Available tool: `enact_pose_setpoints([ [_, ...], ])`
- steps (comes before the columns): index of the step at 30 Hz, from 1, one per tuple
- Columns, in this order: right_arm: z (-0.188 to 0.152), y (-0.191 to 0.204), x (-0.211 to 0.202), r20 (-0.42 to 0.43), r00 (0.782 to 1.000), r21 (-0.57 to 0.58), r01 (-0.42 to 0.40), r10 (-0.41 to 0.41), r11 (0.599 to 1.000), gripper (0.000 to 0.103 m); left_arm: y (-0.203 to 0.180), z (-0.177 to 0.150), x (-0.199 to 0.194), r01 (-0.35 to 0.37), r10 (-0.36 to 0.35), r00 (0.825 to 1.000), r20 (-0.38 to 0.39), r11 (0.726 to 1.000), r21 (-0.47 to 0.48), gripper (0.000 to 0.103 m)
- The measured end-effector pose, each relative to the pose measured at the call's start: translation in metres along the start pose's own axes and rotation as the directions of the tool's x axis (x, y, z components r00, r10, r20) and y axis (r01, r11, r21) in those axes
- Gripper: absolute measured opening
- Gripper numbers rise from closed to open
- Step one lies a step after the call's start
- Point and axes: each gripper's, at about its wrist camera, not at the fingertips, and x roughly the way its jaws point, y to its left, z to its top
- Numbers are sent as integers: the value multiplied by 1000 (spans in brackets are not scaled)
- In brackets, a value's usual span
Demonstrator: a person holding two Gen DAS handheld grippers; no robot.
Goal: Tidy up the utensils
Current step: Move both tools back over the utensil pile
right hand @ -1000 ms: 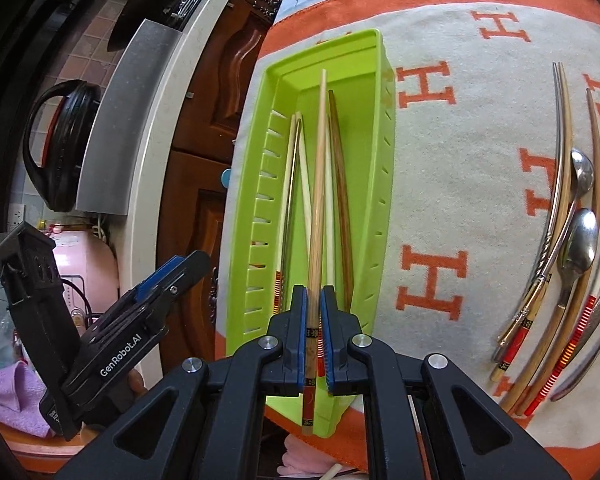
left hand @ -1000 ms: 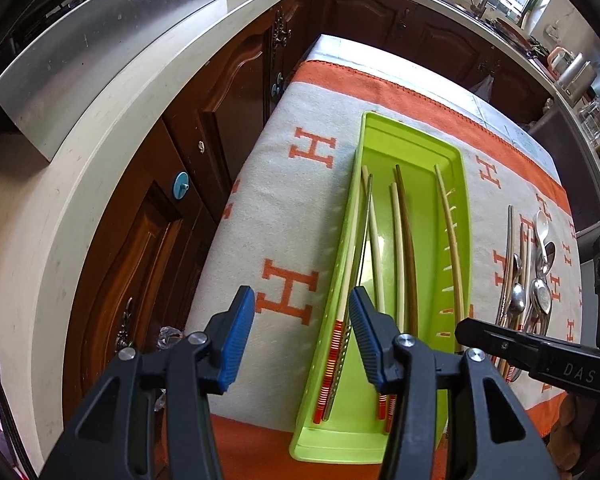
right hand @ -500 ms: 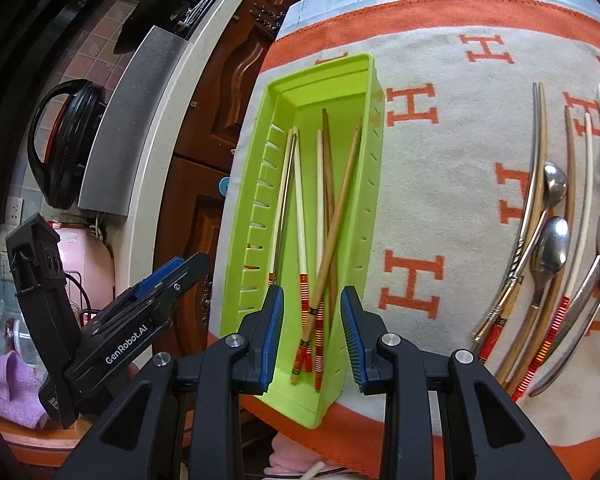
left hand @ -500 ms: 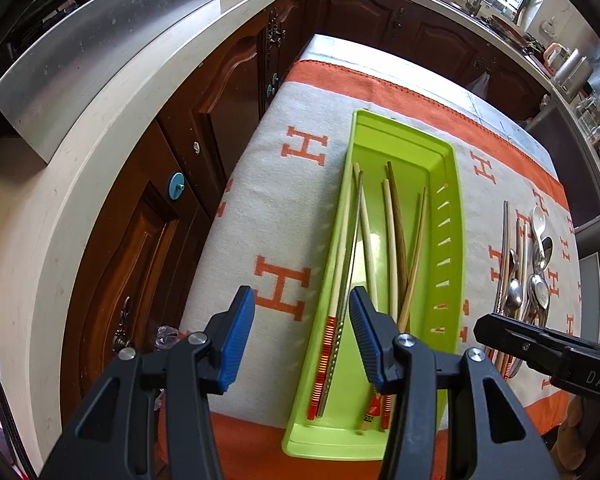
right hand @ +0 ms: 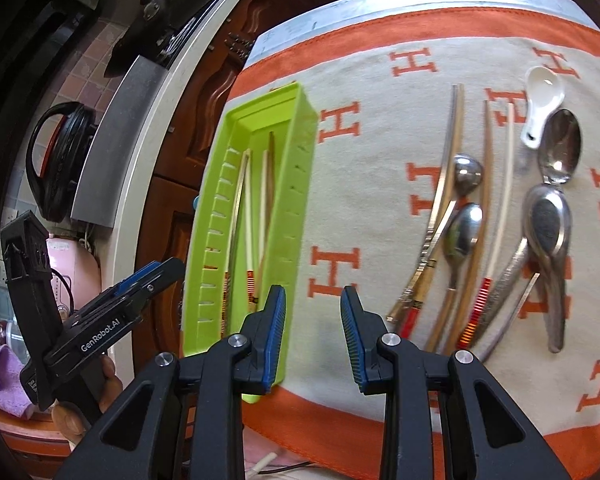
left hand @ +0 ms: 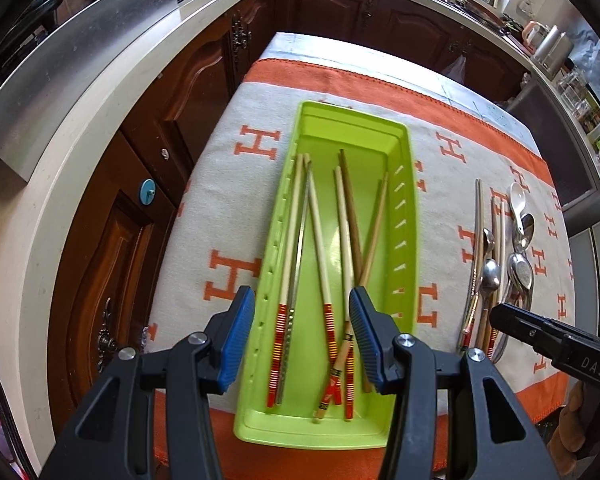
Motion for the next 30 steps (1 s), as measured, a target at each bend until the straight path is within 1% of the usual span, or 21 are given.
enact_pose_setpoints([
  [9,-8,-47,-27,51,999,59,7,-10,998,30,-45,0,0,27,-26,1000,-13,997,75,47],
  [15,-11,-78,-42,87,996,101,5,-14,995,30,-82,2,3,52,-48,998,-32,989,138,47],
  [19,-13,-99,-52,113,993,128,1,-16,992,29,-104,7,4,74,-68,997,-38,984,161,47],
  [23,-15,-120,-61,137,990,153,9,-30,988,29,-124,14,7,108,-101,994,-48,976,189,47],
  [26,-15,-133,-65,146,989,167,10,-35,986,27,-136,21,14,148,-137,988,-71,969,198,47],
  [27,-15,-135,-66,151,988,170,12,-38,985,27,-141,24,18,162,-148,986,-82,967,197,47],
  [29,-16,-143,-69,162,986,175,20,-48,984,24,-148,28,25,181,-163,981,-103,964,196,41],
  [30,-17,-146,-70,167,985,179,22,-52,984,24,-152,30,30,194,-174,978,-117,961,197,36],
])
